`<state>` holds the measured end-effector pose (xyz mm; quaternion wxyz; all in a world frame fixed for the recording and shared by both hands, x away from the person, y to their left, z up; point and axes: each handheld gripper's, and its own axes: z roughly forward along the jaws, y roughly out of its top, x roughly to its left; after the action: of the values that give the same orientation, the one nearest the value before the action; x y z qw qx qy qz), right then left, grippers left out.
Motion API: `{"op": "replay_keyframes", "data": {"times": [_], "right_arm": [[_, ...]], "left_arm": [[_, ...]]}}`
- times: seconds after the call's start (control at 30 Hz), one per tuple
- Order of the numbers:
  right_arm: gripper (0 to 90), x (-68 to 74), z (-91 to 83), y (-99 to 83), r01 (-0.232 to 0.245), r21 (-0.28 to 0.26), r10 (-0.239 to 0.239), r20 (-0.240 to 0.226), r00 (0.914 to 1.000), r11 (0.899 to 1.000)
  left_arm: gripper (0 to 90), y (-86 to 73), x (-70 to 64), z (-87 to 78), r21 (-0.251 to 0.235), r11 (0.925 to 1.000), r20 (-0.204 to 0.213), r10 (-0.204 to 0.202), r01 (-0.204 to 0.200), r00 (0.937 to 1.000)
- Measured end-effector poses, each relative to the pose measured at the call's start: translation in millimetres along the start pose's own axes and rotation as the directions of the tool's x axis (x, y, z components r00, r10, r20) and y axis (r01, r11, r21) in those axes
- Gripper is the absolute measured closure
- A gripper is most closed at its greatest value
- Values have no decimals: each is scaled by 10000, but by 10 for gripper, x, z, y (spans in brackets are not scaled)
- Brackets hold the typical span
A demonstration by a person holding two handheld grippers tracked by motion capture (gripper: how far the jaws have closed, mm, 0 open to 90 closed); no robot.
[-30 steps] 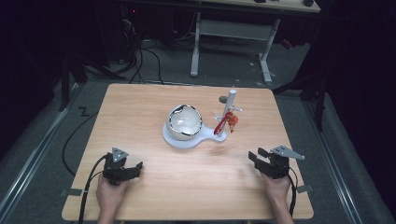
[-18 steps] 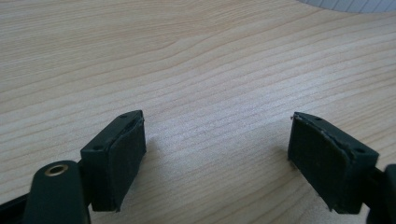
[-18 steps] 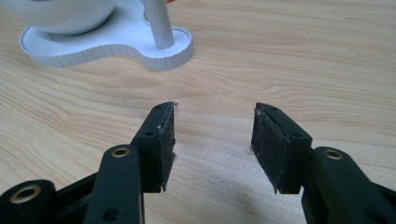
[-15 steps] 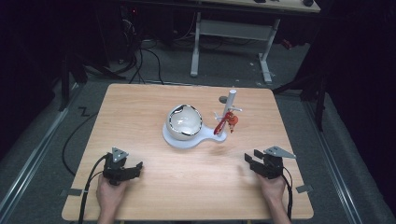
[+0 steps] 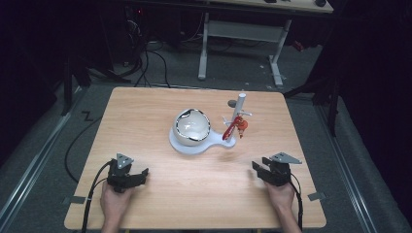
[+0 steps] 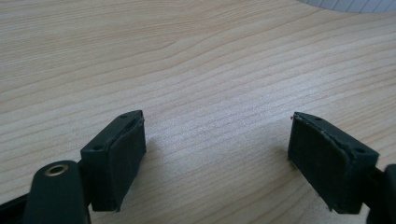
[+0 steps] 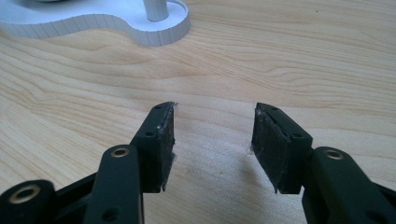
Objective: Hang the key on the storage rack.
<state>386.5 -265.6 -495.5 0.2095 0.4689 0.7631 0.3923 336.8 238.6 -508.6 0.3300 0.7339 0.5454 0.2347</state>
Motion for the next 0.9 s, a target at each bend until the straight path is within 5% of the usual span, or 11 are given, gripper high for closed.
{"op": "replay_keyframes", "data": {"times": [0.9], "right_arm": [[485, 25, 88, -1, 222, 532, -228, 124, 9997, 9983]], "left_arm": [[198, -1, -2, -1, 0, 10000, 9, 4, -4, 10000]]}}
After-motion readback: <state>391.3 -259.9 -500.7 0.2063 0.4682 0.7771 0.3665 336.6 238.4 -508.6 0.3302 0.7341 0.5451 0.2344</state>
